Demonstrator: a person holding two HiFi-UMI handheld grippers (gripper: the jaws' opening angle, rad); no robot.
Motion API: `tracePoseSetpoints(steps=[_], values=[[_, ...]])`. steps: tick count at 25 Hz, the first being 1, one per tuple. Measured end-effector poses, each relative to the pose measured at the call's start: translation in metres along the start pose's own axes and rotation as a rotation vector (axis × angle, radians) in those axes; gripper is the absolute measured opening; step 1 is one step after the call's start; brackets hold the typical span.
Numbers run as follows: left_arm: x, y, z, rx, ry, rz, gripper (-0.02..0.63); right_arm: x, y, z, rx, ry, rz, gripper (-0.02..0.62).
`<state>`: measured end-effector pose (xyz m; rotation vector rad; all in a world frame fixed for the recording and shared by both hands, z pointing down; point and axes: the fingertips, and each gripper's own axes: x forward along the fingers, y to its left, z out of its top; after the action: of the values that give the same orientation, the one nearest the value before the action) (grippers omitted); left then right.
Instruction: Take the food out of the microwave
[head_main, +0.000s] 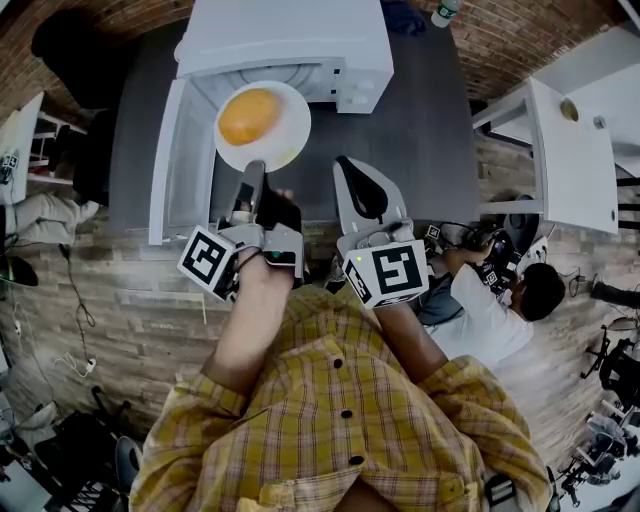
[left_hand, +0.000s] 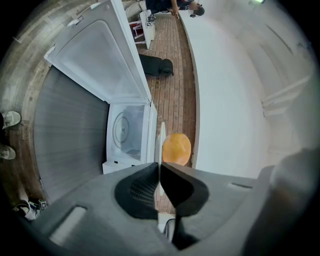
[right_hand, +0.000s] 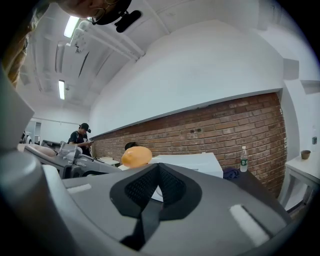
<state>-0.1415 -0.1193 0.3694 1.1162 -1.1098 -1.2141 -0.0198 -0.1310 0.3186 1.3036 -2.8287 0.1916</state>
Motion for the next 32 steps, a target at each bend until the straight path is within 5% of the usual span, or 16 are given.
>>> tracePoseSetpoints(steps=[32], values=[[-0.003, -0.028, -0.008, 0.070, 0.024, -0.051, 0.011, 0.017, 0.010, 0.007, -0.014, -0.004, 0.044, 0.004]])
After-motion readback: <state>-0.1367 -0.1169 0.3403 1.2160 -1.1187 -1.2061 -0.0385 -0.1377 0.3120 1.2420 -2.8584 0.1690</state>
